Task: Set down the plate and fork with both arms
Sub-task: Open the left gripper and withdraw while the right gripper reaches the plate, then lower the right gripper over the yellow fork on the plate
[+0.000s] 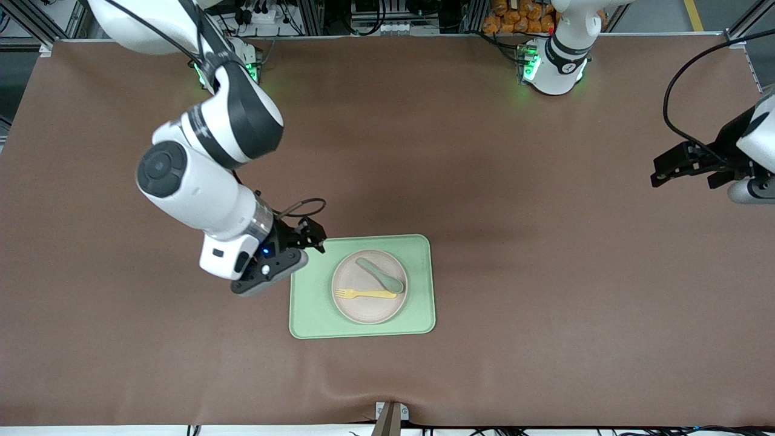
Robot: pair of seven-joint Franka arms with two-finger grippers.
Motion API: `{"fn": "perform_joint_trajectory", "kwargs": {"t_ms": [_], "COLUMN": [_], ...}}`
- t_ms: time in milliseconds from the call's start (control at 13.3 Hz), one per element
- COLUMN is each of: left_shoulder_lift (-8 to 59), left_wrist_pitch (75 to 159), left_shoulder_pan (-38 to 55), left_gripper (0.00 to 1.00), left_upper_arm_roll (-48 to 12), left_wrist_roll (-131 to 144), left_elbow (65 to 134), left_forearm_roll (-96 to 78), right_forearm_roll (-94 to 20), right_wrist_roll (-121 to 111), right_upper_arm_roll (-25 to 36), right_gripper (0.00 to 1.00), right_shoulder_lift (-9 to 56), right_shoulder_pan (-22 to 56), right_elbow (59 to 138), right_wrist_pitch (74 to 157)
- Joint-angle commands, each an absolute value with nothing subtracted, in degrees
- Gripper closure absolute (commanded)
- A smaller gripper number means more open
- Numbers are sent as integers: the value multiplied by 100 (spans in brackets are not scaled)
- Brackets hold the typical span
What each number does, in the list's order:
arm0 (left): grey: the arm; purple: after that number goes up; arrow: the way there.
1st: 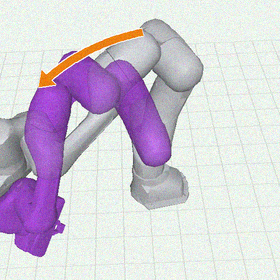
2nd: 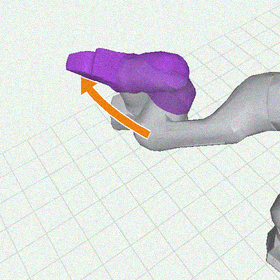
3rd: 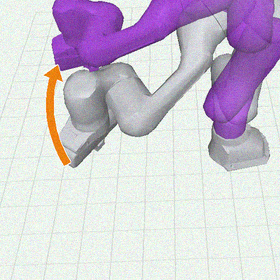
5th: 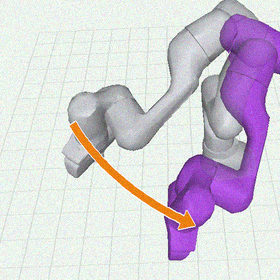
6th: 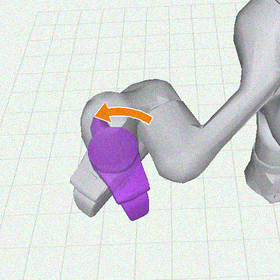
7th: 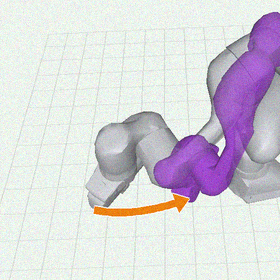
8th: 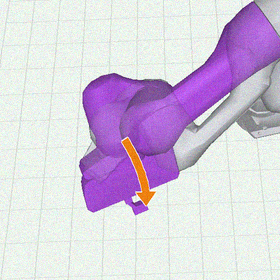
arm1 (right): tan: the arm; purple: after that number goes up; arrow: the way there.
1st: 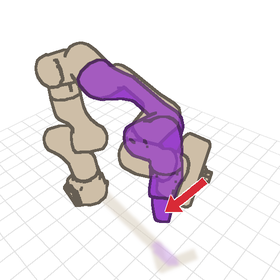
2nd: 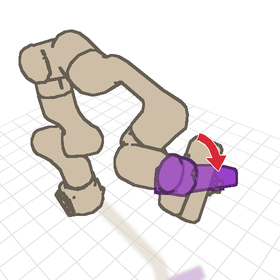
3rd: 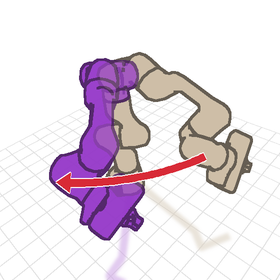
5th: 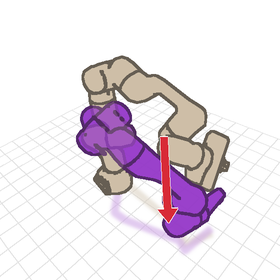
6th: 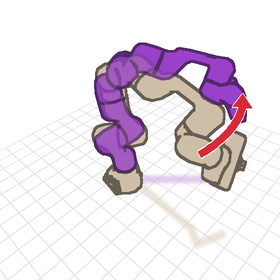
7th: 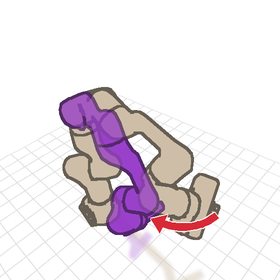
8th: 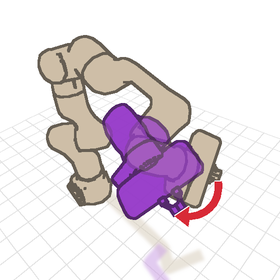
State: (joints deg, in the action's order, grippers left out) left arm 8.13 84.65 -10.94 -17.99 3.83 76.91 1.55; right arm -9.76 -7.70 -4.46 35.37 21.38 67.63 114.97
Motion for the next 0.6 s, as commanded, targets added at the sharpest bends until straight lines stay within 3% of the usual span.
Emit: {"fn": "perform_joint_trajectory", "kwargs": {"t_ms": [0,150,375,526], "left_shoulder_lift": [81,-70,-202,-211], "left_wrist_pitch": [8438,8377,8095,8095], "left_shoulder_pan": [-242,341,360,360], "left_gripper": [0,0,0,0], "left_upper_arm_roll": [-788,-151,-141,-132], "left_wrist_roll": [105,123,342,614], "left_elbow": [8357,8455,8437,8394], "left_forearm_roll": [264,211,71,-271], "right_forearm_roll": [-984,-801,-212,-19], "right_wrist_roll": [-1553,-1836,-1837,-1828], "right_upper_arm_roll": [-387,-352,-352,-334], "right_gripper": [0,0,0,8], "right_shoulder_lift": [4191,4498,5052,5351], "right_shoulder_pan": [2232,2399,2698,2847], "right_elbow": [6161,6100,5907,5801], "right_wrist_pitch": [11776,12039,12427,12690]}}
